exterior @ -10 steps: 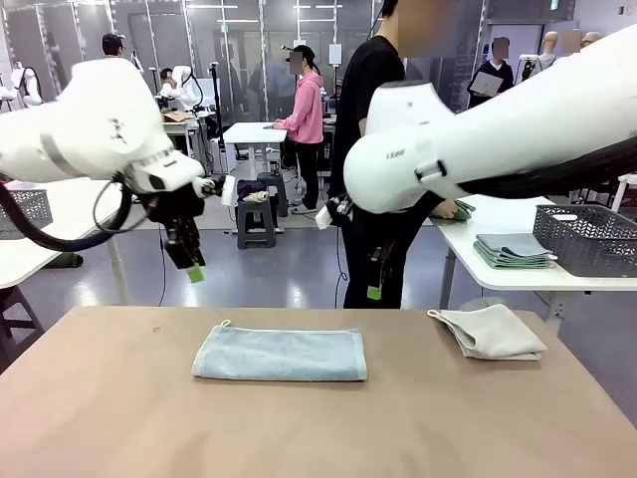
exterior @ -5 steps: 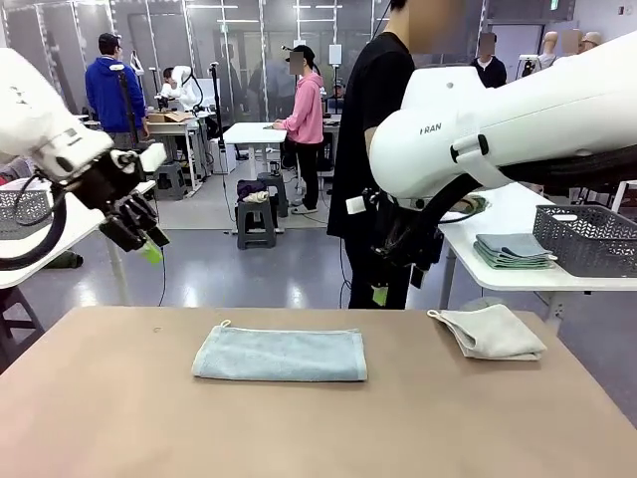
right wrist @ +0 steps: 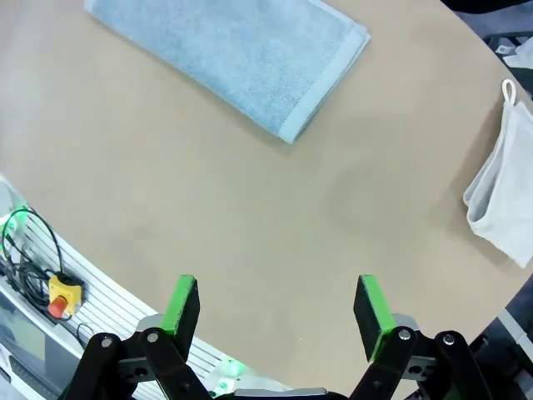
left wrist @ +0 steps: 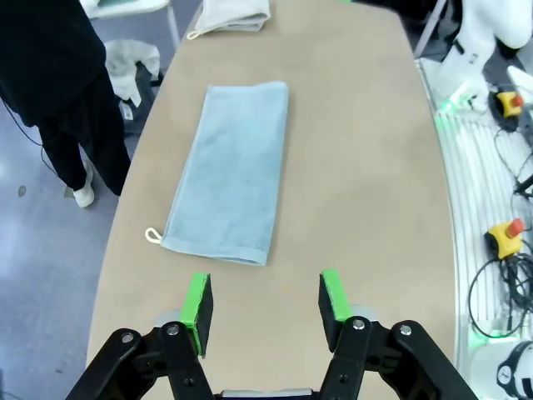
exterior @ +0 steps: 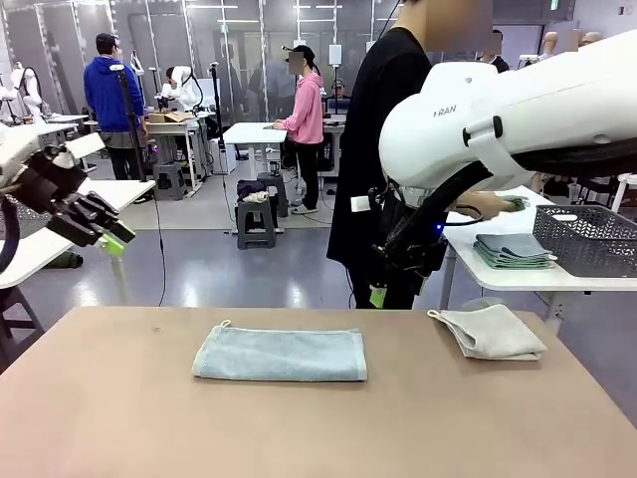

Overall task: Fold the towels and place them in the basket.
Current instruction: When a person lays out a Towel with hook on the table, fold it in half twice.

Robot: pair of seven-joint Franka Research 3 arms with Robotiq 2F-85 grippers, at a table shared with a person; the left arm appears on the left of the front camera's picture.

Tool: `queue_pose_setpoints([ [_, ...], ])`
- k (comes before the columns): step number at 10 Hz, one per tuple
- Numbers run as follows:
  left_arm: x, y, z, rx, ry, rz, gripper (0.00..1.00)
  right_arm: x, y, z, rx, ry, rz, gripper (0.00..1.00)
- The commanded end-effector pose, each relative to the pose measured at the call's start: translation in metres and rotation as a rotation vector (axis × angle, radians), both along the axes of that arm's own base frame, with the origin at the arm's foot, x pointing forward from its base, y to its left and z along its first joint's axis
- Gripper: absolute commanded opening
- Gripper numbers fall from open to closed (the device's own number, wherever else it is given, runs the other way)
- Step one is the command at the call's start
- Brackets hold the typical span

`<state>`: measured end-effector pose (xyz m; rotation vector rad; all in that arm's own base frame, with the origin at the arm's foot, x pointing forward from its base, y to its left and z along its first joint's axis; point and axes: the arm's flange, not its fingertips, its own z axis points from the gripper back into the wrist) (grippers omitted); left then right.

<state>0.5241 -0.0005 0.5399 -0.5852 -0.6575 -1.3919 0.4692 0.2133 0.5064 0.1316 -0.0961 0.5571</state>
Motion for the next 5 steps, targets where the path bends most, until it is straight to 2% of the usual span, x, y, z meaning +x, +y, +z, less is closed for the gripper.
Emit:
queue_pose_setpoints([
  [1,0.006,0.015,-0.001,-0.068,-0.003,-0.054,0.66,0.002,0.003,-0.003,-0.025,-0.004,-0.021,0.93],
  [4,0.008,0.035,-0.009,-0.129,-0.009,-0.1,0.66,0.001,0.0,-0.002,-0.005,0.003,0.001,0.93],
  [5,0.008,0.037,-0.012,-0.137,-0.015,-0.105,0.66,-0.002,0.007,-0.004,0.008,-0.03,-0.044,0.93],
])
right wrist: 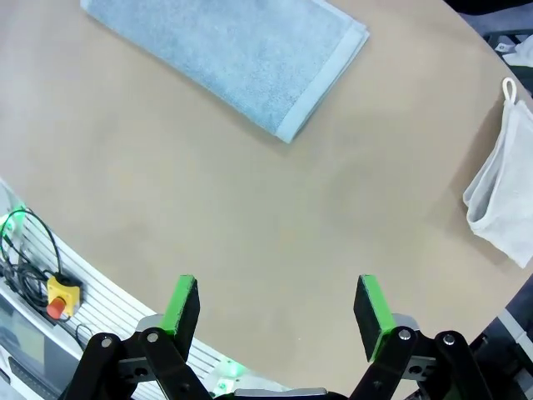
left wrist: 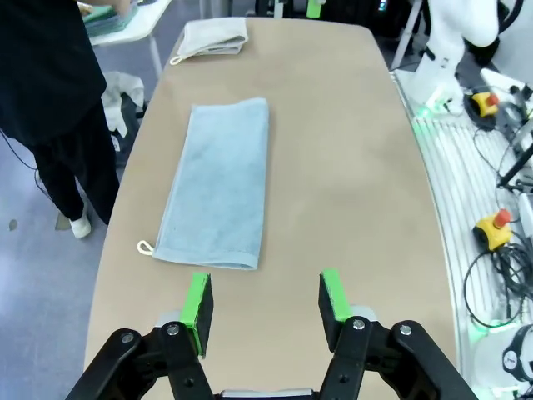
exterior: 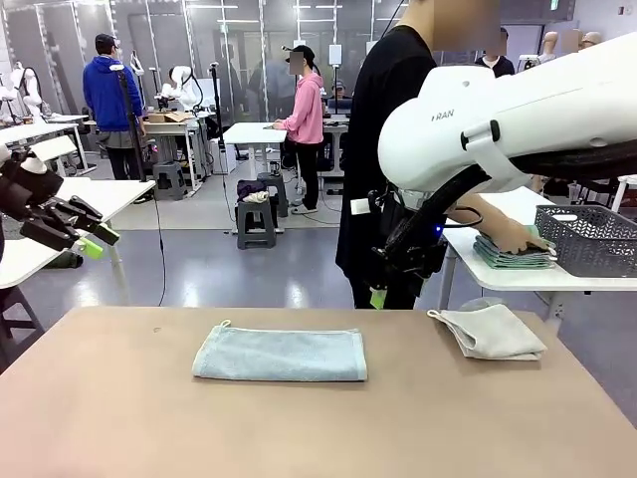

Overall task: Fold the towels and place them in the basket.
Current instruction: When a person lays out a Towel with hook on the table, fold it in half twice.

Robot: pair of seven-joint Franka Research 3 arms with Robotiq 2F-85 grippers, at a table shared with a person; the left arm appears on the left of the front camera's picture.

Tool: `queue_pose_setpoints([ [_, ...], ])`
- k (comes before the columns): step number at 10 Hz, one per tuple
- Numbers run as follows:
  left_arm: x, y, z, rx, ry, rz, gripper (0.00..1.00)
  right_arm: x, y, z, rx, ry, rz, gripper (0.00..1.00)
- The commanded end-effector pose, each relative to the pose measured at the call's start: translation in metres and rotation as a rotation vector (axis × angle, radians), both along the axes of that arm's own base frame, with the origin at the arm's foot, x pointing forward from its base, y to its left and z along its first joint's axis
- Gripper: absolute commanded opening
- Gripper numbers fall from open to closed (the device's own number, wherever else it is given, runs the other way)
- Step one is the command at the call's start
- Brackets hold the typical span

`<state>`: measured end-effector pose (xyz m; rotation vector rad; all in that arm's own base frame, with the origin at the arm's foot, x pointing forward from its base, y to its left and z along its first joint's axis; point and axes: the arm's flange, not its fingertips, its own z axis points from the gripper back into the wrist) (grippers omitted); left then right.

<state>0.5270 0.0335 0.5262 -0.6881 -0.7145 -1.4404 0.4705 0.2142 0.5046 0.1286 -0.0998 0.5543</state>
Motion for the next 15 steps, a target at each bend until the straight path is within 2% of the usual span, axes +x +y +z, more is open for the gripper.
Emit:
queue_pose_setpoints([
  [1,0.008,0.004,-0.004,-0.091,-0.018,-0.045,0.66,-0.005,0.011,-0.006,0.011,-0.066,-0.106,0.93],
  [2,0.0,0.0,0.0,0.0,0.0,0.0,0.66,-0.009,0.018,-0.008,0.009,-0.075,-0.173,0.93],
  [4,0.0,0.0,0.0,0.0,0.0,0.0,0.66,-0.016,0.027,-0.016,0.0,-0.059,-0.37,0.93],
  [7,0.0,0.0,0.0,0.0,0.0,0.0,0.66,-0.015,0.046,-0.057,-0.076,-0.075,-0.593,0.93],
  [8,0.0,0.0,0.0,0.0,0.0,0.0,0.66,-0.015,0.057,-0.073,-0.088,-0.013,-0.634,0.93],
  [11,0.0,0.0,0.0,0.0,0.0,0.0,0.66,-0.003,0.076,-0.113,-0.074,-0.022,-0.687,0.93],
  [13,0.0,0.0,0.0,0.0,0.0,0.0,0.66,0.012,0.081,-0.145,-0.052,-0.116,-0.665,0.93],
  [15,0.0,0.0,0.0,0.0,0.0,0.0,0.66,0.024,0.081,-0.159,-0.028,-0.138,-0.664,0.93],
])
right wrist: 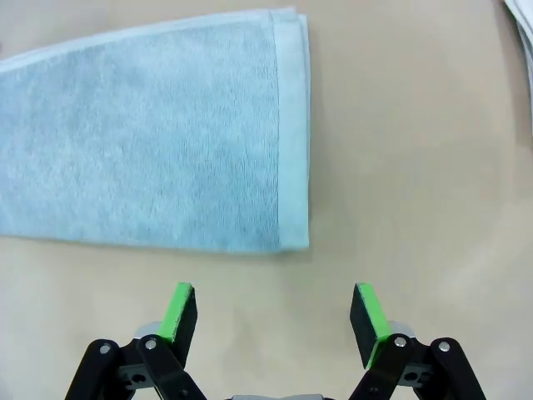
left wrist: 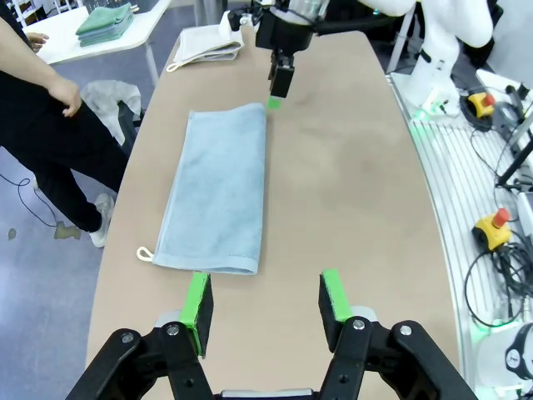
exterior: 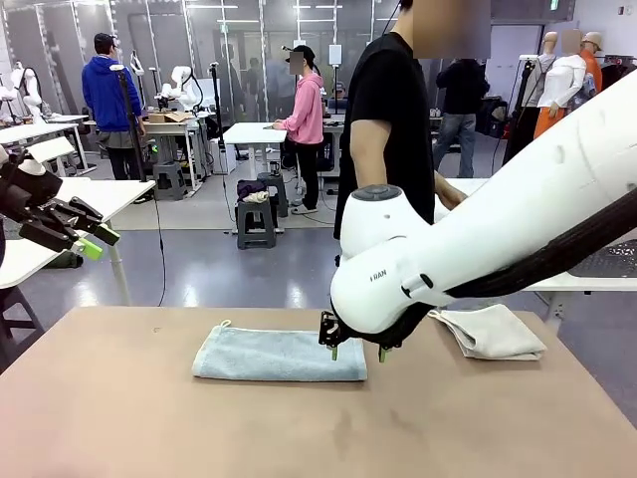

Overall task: Fold the towels and place them in the basket.
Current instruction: When a person lays out a Towel with hook on the table, fold it in half twice.

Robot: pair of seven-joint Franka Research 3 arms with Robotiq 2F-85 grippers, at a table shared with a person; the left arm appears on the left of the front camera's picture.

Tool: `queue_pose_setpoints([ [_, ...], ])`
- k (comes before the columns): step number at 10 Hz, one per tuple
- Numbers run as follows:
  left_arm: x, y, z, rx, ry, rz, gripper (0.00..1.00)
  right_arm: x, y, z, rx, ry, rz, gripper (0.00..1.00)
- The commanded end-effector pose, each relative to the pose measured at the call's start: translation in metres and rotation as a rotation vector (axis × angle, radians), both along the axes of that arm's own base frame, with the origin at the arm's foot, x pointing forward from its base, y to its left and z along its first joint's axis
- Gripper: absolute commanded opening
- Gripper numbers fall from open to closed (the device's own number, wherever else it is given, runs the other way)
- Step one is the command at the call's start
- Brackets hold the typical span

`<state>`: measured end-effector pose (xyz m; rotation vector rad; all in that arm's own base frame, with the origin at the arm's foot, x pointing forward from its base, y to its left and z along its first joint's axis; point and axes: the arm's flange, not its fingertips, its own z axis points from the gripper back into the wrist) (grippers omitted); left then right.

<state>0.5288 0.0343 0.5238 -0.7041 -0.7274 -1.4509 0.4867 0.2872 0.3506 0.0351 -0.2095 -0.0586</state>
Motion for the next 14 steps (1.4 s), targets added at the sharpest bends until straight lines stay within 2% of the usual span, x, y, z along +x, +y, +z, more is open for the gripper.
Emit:
queue_pose_setpoints([
  [1,-0.002,-0.001,0.002,0.017,0.005,0.014,0.66,0.015,0.009,-0.008,-0.004,-0.053,-0.025,0.93],
  [8,-0.002,-0.001,0.002,0.017,0.005,0.014,0.66,0.058,0.01,-0.01,0.009,-0.05,-0.009,0.93],
  [9,-0.002,-0.001,0.002,0.017,0.005,0.014,0.66,0.058,0.008,-0.01,-0.004,-0.026,-0.015,0.93],
  [10,-0.002,-0.001,0.002,0.017,0.005,0.014,0.66,0.051,0.005,-0.009,0.014,-0.045,-0.009,0.93],
  [14,-0.002,-0.001,0.002,0.017,0.005,0.014,0.66,0.053,0.005,-0.011,0.009,-0.038,-0.013,0.93],
])
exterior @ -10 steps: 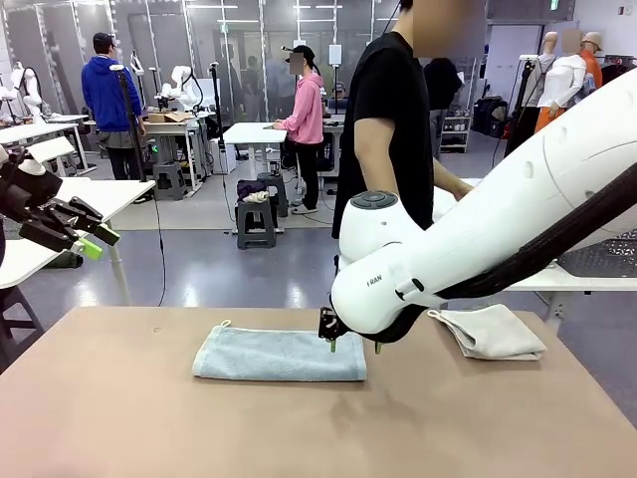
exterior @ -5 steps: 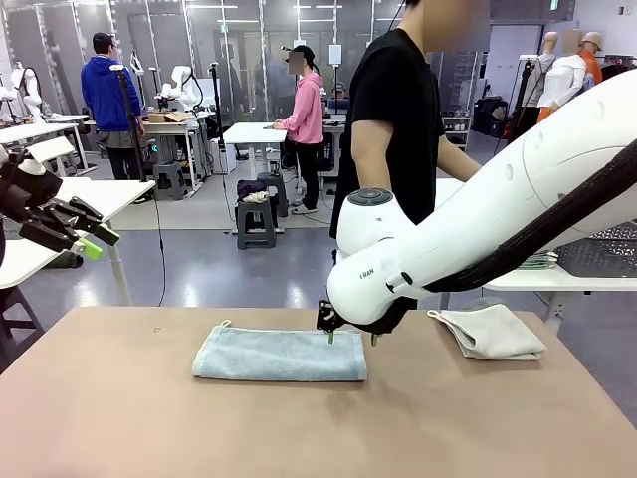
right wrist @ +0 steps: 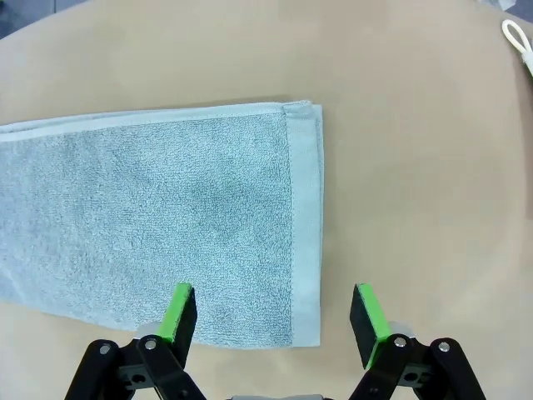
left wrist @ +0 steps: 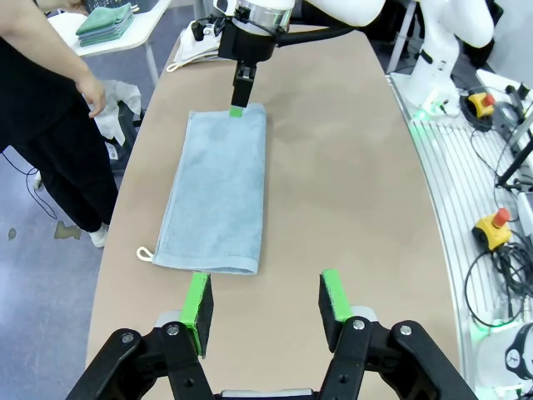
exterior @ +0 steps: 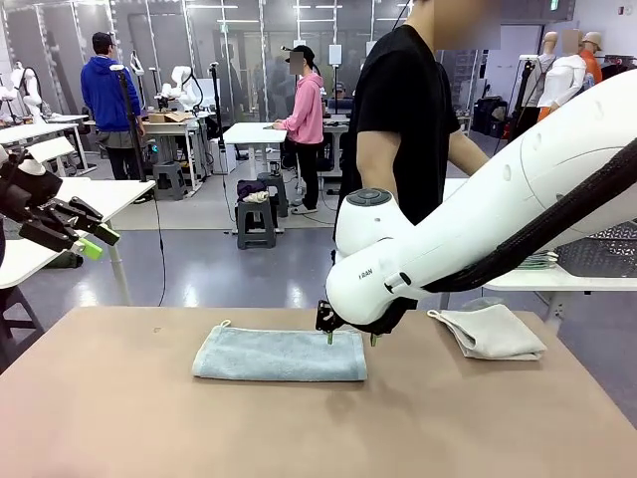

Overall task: Fold the towels and place them in the basket.
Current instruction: When a person lays out a Towel with hook on the table, fold it in half twice.

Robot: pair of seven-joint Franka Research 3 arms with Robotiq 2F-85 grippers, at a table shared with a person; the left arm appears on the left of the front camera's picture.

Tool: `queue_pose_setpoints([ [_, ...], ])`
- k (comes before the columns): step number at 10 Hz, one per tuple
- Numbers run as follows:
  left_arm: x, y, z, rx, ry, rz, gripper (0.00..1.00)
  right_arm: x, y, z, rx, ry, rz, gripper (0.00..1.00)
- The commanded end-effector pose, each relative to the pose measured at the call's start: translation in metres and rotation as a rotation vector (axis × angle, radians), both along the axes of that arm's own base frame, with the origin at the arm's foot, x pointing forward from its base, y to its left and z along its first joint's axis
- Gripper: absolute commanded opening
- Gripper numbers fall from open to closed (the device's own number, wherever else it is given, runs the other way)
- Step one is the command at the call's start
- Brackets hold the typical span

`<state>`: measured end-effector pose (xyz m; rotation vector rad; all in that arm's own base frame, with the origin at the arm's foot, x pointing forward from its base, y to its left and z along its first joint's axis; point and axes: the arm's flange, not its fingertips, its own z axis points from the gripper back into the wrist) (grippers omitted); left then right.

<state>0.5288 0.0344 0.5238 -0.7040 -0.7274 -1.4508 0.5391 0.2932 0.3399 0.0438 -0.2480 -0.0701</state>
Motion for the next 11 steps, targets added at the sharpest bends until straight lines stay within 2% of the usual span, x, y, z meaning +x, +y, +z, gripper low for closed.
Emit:
queue_pose_setpoints([
  [1,-0.002,-0.001,0.002,0.017,0.005,0.014,0.66,0.008,-0.002,-0.006,0.01,0.001,-0.023,0.93],
  [3,-0.002,-0.001,0.002,0.017,0.005,0.014,0.66,0.023,-0.008,-0.026,0.037,0.001,-0.019,0.93],
  [6,-0.002,-0.001,0.002,0.017,0.005,0.014,0.66,0.031,-0.012,-0.041,0.061,-0.004,0.012,0.93],
  [10,-0.002,-0.001,0.002,0.017,0.005,0.014,0.66,0.044,-0.012,-0.047,0.049,0.006,0.014,0.93],
  [11,-0.002,-0.001,0.002,0.017,0.005,0.014,0.66,0.046,-0.013,-0.047,0.05,-0.003,0.028,0.73],
])
